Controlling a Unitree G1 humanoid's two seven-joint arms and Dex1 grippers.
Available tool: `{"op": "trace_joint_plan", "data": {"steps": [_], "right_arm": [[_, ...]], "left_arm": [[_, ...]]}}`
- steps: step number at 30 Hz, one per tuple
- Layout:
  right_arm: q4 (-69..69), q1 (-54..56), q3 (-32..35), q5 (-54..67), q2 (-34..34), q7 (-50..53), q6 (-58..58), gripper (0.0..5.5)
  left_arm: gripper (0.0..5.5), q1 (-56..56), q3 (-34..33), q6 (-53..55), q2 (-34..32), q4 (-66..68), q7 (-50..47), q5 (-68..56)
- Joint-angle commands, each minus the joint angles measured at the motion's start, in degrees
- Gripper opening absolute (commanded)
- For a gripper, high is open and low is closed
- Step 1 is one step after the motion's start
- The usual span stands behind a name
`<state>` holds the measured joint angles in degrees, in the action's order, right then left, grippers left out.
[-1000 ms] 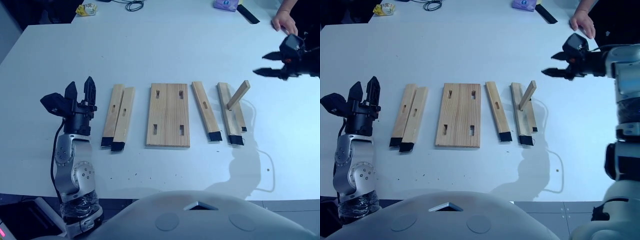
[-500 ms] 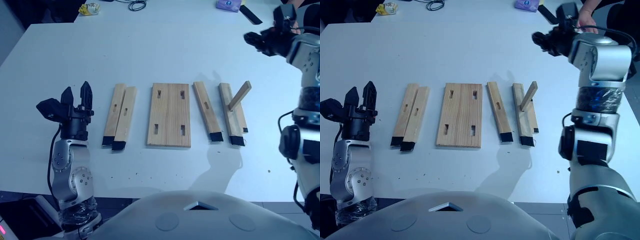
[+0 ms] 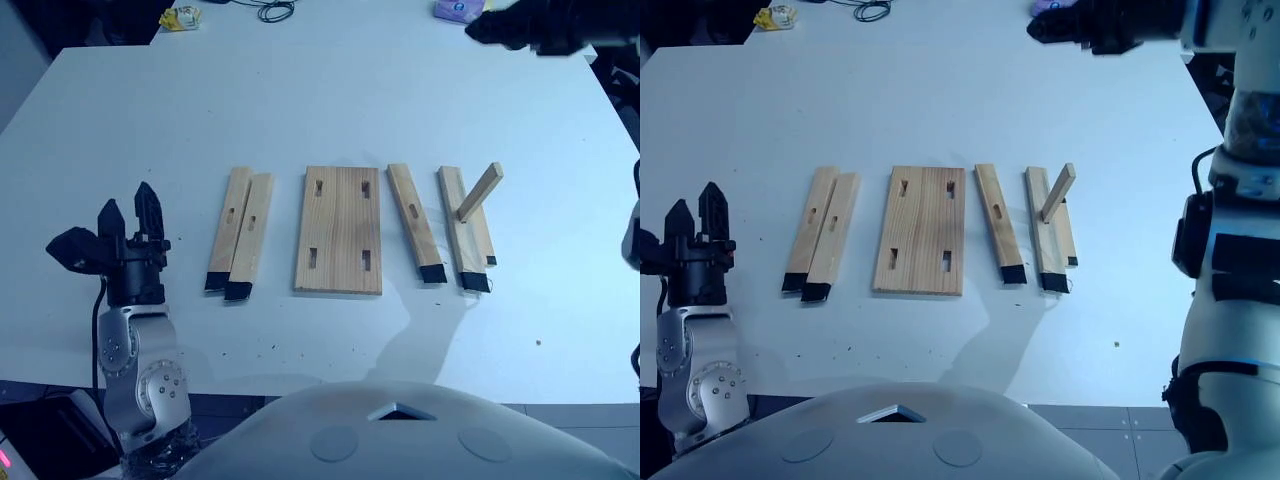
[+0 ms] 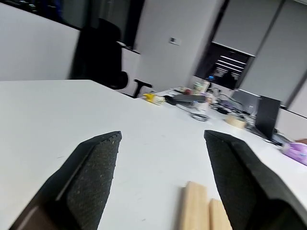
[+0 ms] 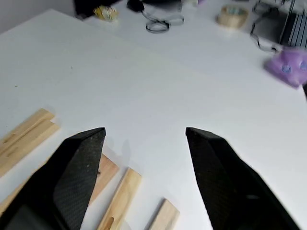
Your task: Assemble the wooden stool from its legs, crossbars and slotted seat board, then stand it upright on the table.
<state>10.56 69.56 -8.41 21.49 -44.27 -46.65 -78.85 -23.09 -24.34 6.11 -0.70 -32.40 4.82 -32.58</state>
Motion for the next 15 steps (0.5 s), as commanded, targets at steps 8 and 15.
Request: {"op": "trace_joint_plan", "data": {"steps": [8, 15], "right_arm": [[12.89, 2.54, -24.55, -14.78, -11.46, -28.09, 30.64, 3.09], [27.56, 2.14, -10.21, -16.65, 1.21, -7.63, 54.27, 3.09]], "left_arm": [[3.21, -3.22, -1.35, -4.49, 2.83, 0.26, -1.68, 0.26], [3.21, -2.58, -0.46, -4.76, 3.50, 0.68, -3.26, 1.10]]}}
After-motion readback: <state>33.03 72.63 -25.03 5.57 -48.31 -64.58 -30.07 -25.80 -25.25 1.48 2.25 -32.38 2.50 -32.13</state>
